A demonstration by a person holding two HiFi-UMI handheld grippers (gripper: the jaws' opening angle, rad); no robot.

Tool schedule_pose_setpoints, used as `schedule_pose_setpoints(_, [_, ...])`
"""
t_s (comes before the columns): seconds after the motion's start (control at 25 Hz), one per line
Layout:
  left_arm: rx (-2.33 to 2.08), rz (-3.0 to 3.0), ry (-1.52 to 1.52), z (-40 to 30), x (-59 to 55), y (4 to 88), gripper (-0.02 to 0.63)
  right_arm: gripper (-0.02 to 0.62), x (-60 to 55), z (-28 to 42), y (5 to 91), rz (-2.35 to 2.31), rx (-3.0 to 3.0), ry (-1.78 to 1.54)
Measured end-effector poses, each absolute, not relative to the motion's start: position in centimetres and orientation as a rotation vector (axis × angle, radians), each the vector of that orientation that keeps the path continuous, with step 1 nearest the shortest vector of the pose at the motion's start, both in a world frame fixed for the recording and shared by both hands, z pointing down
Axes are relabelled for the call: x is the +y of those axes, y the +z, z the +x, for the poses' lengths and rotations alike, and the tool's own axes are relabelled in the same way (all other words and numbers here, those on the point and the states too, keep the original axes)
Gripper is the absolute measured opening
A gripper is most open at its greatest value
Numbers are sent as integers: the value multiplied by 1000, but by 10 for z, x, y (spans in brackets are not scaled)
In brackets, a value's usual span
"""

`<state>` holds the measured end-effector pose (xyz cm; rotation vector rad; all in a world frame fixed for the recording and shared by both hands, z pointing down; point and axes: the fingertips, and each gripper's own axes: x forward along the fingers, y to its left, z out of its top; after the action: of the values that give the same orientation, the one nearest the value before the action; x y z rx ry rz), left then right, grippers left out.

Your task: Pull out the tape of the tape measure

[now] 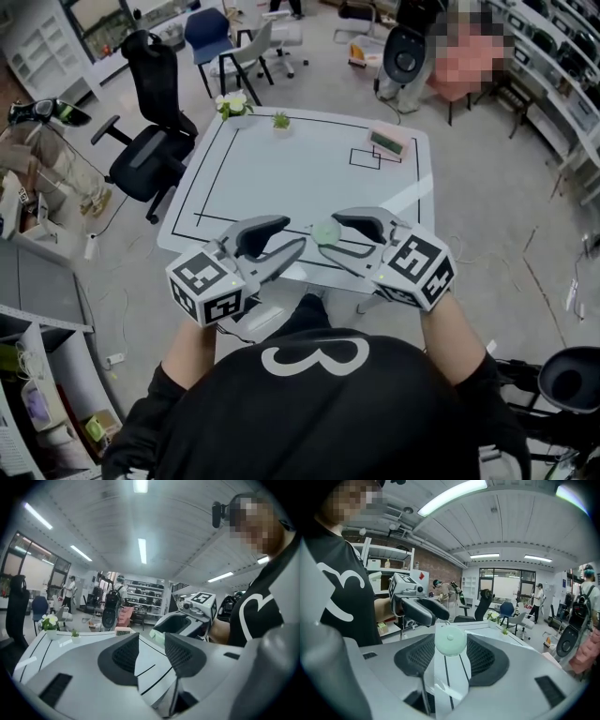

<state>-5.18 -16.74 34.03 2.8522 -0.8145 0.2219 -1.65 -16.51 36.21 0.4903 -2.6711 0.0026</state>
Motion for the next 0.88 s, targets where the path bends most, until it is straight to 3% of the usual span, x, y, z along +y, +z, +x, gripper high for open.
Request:
schedule_pose_setpoints(0.12, [-762,2924,276,-44,-153,332,118,221,-151,-14,352,445,-2699,-10])
schedule_pose_setpoints(0.36, [-707,2995,356,-34,-141,325,114,221,-134,-12,344,356,-2698,-54])
schedule_pose_setpoints(0.48, [-710,3010,413,-29,-139,326,62,221,-128,-11,341,340,-2697,-80])
schedule_pose_setpoints(0.88, [-691,3017,467,-22,-129,328,12,221,-121,-7,338,343,-2698,-130])
